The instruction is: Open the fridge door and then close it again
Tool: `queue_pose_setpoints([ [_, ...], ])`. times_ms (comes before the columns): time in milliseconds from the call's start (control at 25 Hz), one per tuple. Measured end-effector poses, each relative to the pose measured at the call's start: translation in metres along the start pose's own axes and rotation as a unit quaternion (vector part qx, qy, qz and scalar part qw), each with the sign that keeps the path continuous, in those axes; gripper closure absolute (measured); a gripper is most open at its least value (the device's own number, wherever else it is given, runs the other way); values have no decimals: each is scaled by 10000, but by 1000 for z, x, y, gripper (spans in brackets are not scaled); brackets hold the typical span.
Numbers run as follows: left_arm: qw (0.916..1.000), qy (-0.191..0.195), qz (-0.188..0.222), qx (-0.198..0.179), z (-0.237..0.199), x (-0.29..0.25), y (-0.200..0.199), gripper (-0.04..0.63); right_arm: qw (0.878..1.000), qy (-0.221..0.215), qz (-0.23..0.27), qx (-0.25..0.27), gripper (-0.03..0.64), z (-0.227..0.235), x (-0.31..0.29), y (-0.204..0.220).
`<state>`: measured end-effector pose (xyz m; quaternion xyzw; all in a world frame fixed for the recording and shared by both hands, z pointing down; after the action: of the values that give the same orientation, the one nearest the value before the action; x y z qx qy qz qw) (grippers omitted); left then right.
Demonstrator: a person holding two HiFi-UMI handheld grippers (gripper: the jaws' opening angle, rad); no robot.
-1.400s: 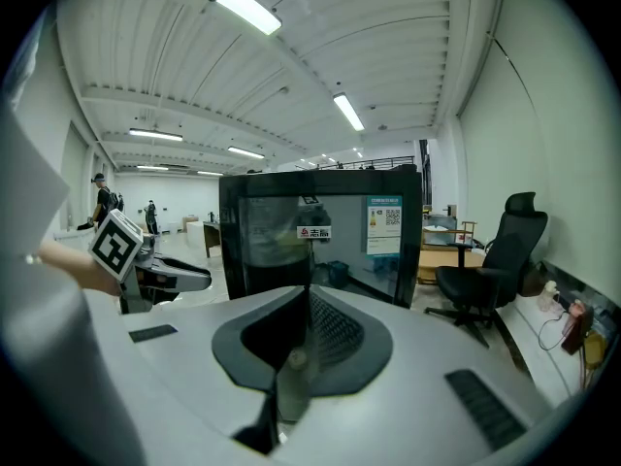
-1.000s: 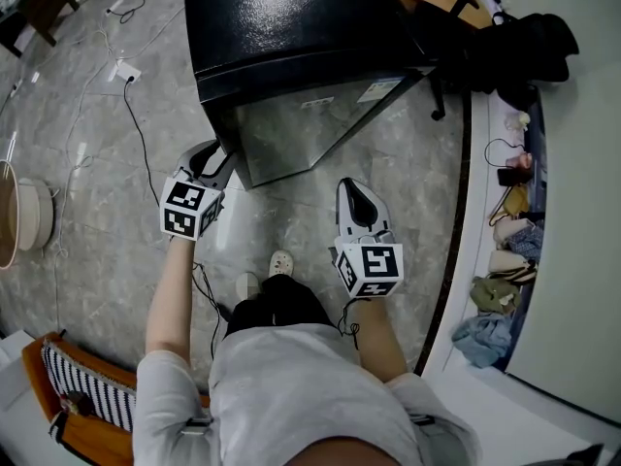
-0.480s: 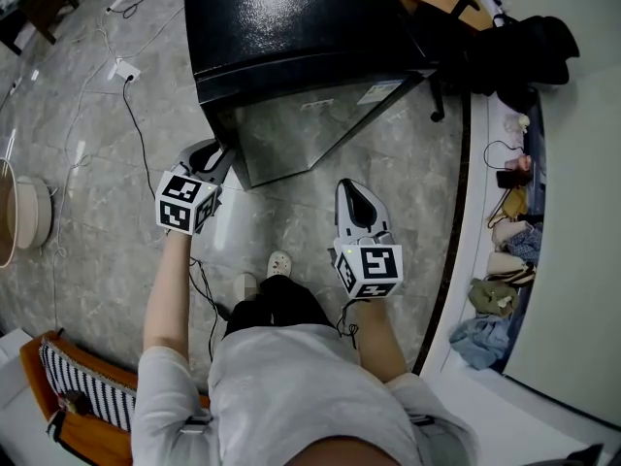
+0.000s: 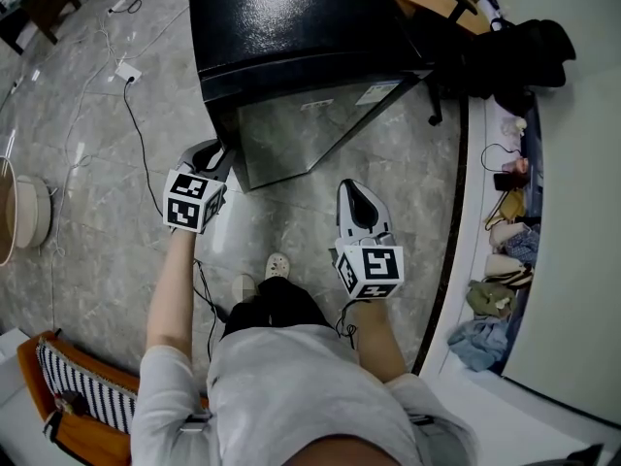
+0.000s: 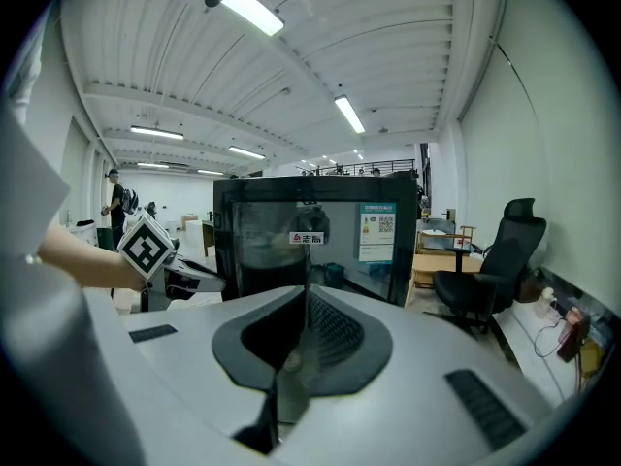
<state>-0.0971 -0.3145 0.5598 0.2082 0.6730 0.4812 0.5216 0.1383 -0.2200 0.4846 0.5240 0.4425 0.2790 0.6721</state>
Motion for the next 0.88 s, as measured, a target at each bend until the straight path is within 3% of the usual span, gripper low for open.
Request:
queue_pose_setpoints([
  [320,9995,260,93,-179,50,36,22,523,9999,78,128,-10,591,3,2,-8],
  [880,9994,181,79,-286,127,74,44,543,9992,247,318,-36,592,-7,35,-12],
])
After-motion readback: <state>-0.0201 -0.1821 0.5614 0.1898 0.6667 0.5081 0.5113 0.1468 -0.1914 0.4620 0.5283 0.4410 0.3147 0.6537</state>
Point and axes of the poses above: the fingertips, and each gripper's own axes: x backward along the fingers, z to its right, y out of its underside, the point moved 2 cm from there along x, backward along the fingers, and after that the axes turned 10 degrees about -y, right-handed, at the moved point
